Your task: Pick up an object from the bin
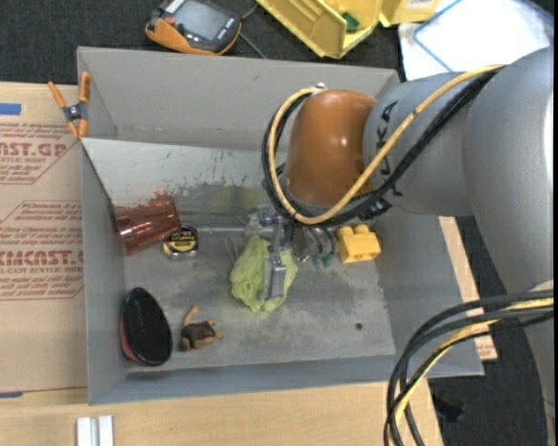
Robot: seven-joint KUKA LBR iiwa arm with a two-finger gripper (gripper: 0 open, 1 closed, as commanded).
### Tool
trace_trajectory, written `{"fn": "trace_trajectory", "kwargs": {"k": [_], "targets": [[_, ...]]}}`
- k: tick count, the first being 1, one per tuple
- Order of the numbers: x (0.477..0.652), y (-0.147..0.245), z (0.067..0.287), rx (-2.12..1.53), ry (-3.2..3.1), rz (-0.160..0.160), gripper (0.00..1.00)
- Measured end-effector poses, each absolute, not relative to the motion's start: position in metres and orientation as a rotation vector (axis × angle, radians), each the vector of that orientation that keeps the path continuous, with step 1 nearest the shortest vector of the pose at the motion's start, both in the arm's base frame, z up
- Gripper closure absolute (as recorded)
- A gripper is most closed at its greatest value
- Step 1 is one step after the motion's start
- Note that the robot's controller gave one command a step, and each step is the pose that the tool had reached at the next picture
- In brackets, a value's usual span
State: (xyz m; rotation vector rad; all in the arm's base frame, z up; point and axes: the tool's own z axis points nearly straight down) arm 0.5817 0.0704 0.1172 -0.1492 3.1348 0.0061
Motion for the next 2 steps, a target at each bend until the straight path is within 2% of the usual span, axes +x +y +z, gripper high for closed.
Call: {"fn": "trace_trajectory", "kwargs": {"k": [1,2], "targets": [[0.558,0.095,0.158,-0.209,3.109,0.016,0.0],[0.561,0.091,0.175,-0.198,3.13,0.013,0.0]]}}
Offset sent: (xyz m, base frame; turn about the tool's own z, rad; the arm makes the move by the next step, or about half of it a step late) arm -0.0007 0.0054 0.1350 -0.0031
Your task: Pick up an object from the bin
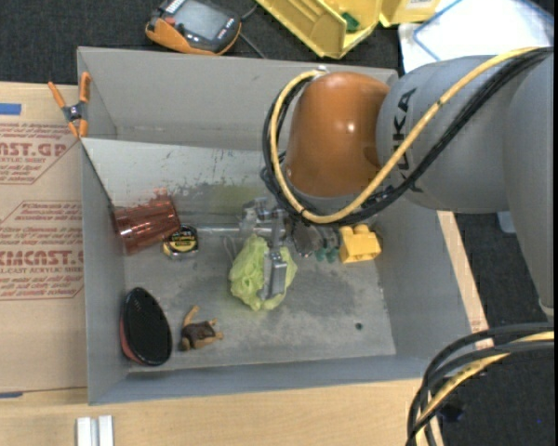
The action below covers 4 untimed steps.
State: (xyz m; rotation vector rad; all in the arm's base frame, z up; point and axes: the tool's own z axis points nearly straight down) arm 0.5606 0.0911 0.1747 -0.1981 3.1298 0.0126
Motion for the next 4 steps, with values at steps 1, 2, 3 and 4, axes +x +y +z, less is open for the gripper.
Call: {"fn": "trace_trajectory", "kwargs": {"k": [1,2,3,4], "targets": [[0.59,0.088,0.148,-0.443,3.096,0.012,0.0],[0.566,0.071,0.253,-0.273,3.117,0.015,0.0],[0.573,0.067,0.252,-0.294,3.091,0.014,0.0],[0.555,0.075,0.337,-0.967,2.957,0.006,0.0]]}}
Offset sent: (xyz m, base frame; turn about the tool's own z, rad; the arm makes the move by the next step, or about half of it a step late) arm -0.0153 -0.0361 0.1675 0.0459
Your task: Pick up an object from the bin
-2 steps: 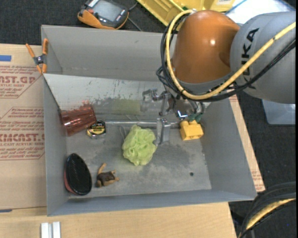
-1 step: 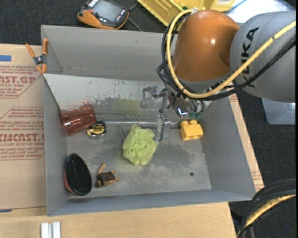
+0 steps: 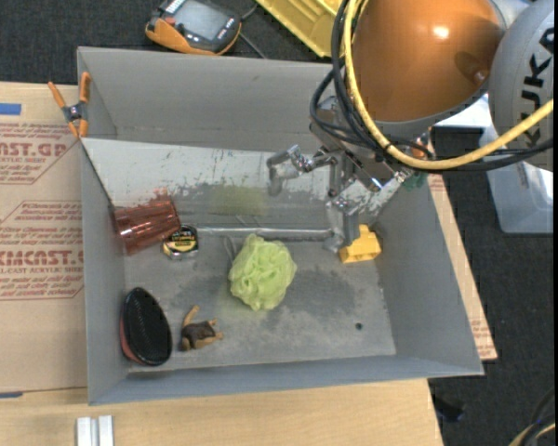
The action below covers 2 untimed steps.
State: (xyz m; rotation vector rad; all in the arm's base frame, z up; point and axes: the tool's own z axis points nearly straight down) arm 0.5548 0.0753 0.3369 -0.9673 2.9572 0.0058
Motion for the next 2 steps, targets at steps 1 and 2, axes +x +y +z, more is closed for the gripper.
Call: {"fn": "trace_trajectory", "kwargs": {"k": [1,2], "targets": [[0.552,0.083,0.228,0.086,3.116,0.018,0.0],[0.561,0.106,0.247,-0.394,3.072,0.012,0.0]]}}
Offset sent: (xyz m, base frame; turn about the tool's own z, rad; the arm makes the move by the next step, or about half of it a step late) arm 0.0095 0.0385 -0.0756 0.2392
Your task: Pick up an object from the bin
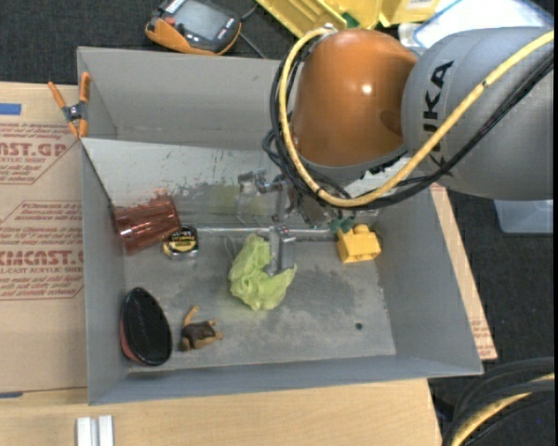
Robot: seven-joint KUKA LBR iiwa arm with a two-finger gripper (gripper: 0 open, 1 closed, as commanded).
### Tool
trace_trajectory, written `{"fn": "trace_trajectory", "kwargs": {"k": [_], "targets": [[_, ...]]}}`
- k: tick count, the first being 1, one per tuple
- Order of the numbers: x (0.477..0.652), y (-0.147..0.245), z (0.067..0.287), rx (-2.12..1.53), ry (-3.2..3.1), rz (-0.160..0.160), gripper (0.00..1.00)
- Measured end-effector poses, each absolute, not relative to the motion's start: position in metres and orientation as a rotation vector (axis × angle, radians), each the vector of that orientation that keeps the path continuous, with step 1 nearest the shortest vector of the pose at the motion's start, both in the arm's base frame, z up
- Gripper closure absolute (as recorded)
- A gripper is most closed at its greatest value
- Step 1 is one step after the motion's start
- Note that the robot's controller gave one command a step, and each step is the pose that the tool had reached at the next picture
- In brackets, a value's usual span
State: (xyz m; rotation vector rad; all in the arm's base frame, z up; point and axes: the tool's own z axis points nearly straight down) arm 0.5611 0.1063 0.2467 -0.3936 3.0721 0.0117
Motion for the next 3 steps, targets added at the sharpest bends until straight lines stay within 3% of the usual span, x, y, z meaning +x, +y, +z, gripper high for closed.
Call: {"fn": "trace_trajectory", "kwargs": {"k": [1,2,3], "targets": [[0.572,0.101,0.141,-0.125,3.12,0.019,0.0],[0.57,0.099,0.165,-0.141,3.112,0.018,0.0],[0.56,0.066,0.106,-0.609,3.052,0.018,1.0]]}}
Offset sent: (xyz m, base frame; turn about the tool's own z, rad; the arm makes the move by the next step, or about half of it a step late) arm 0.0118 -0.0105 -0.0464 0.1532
